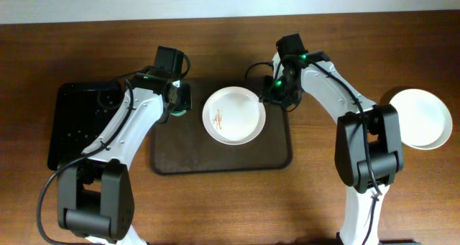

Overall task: Clean dirty plates on tray and stack at the side
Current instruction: 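Grip the rim of the pinkish plate with the right gripper, then scrub the pinkish plate with the sponge in the left gripper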

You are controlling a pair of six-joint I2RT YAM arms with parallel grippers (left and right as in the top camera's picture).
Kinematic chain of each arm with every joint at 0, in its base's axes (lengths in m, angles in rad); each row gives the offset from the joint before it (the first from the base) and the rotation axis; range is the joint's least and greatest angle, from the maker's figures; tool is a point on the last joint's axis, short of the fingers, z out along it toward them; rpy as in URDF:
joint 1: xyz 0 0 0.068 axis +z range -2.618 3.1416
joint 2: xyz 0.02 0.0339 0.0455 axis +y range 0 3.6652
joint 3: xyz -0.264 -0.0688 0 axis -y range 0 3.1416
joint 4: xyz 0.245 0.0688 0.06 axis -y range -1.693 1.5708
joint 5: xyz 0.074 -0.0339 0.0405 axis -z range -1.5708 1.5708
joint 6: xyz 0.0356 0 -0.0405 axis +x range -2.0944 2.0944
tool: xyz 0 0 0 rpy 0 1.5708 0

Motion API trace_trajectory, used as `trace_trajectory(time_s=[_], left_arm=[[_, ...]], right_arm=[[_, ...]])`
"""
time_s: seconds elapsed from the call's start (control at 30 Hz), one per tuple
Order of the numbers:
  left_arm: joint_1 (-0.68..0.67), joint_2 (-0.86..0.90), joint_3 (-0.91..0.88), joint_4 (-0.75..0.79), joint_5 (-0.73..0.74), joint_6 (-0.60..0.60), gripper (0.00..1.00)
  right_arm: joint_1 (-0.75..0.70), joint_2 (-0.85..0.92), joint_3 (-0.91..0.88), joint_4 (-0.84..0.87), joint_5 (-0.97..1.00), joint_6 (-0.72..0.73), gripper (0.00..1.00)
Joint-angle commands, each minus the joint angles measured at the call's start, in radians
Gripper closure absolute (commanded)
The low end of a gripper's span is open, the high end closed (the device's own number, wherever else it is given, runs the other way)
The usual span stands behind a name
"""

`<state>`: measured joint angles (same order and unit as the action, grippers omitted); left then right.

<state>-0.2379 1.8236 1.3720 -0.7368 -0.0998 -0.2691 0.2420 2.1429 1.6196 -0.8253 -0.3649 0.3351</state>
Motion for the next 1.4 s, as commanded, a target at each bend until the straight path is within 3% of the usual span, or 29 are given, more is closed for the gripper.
trace_trajectory(time_s=[0.0,0.07,0.13,0.3,0.43,0.83,0.9,1.07,1.23,1.37], left_arm=[[0.007,0.003,0.003,0.003,0.027,0.017,0.99],[0.007,0.003,0.003,0.003,0.060,0.017,0.99],[0.007,0.003,0.003,0.003,0.079,0.017,0.99],[0.007,0.003,0.003,0.026,0.165,0.018,0.99],[-0.010,0.050,0.003,0.050,0.296,0.040,0.99],[-0.176,0.209,0.003,0.107,0.301,0.107,0.99],[-0.172,0.217,0.003,0.091,0.246,0.106,1.00],[-0.099,0.224,0.003,0.105,-0.066,0.110,0.99],[-0.119,0.226,0.003,0.285,0.053,0.110,0.99],[-0.149,0.288,0.003,0.327,0.085,0.147,0.99]], right_arm=[[0.004,0.023,-0.035,0.008,-0.152,-0.050,0.68],[0.004,0.023,-0.064,0.025,-0.151,-0.047,0.69],[0.004,0.023,-0.118,0.066,-0.151,-0.047,0.85],[0.006,0.023,-0.221,0.169,-0.182,-0.029,0.96],[0.006,0.023,-0.221,0.191,-0.181,-0.020,0.96],[0.047,0.023,-0.221,0.190,-0.116,0.010,0.96],[0.047,0.023,-0.221,0.190,-0.109,0.010,0.96],[0.047,0.023,-0.221,0.187,-0.097,0.010,0.96],[0.047,0.023,-0.221,0.185,-0.094,0.010,0.96],[0.047,0.023,-0.221,0.185,-0.094,0.010,0.96]])
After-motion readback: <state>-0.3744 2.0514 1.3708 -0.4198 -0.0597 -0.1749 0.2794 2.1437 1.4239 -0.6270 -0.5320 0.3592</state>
